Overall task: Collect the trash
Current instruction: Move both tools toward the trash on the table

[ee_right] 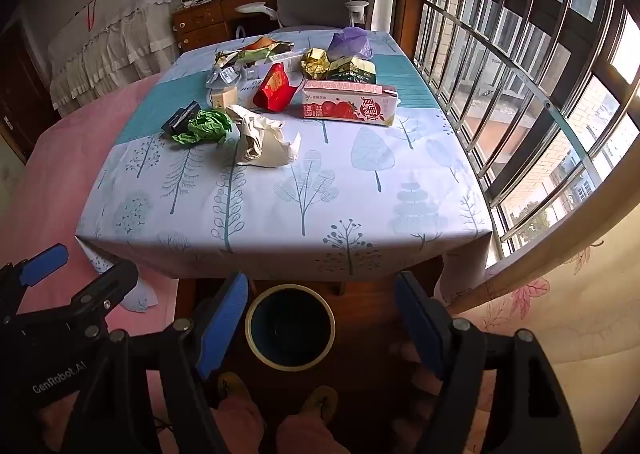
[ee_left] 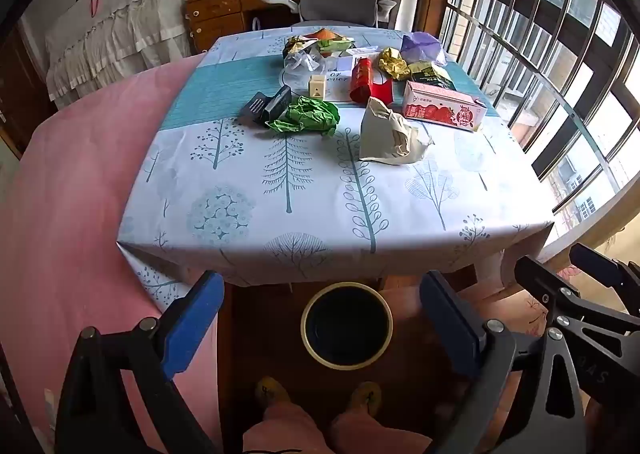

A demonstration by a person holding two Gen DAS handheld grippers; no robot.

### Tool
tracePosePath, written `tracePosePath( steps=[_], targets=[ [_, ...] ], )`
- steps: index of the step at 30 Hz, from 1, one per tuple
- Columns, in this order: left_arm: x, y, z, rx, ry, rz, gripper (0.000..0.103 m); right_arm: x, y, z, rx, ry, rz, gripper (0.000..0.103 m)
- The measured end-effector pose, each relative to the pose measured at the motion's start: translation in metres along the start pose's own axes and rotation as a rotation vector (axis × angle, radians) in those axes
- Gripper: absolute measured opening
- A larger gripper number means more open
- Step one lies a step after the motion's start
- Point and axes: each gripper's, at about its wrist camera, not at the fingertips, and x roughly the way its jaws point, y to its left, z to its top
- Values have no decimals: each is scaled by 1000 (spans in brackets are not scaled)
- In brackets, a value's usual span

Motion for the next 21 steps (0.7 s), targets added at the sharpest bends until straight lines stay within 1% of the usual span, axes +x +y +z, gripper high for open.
tracePosePath(
  steps=[7,14,21],
  targets=[
    [-2,5,6,-10,-16,-19,97,2,1,2,-7,3,1,76],
    [-2,2,4,-19,-46,-4,97,0,1,8,-24,-12,8,76],
    [-1,2,3,-29,-37,-8,97,1,1,8,-25,-12,8,77]
  ],
)
